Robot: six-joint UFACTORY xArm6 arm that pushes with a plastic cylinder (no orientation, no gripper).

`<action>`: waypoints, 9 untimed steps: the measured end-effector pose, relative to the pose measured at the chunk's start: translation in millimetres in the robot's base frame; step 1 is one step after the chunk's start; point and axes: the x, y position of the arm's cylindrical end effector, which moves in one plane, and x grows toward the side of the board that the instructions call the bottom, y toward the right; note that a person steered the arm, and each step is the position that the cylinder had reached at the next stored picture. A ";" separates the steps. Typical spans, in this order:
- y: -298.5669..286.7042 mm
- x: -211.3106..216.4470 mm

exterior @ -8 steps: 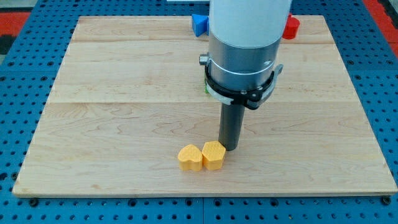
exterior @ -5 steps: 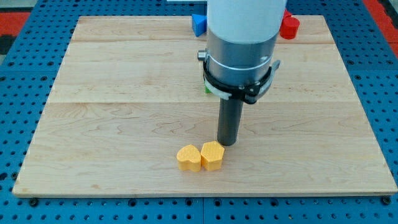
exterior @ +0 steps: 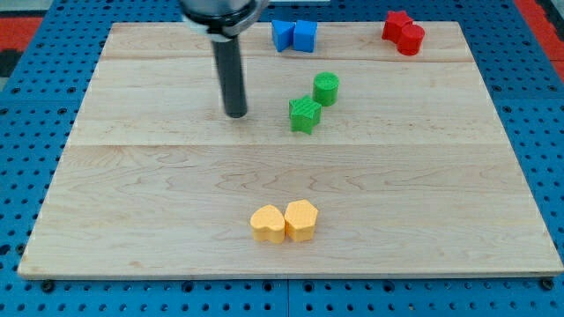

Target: Move the green star diagonally to the green circle

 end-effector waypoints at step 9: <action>168.7 43.5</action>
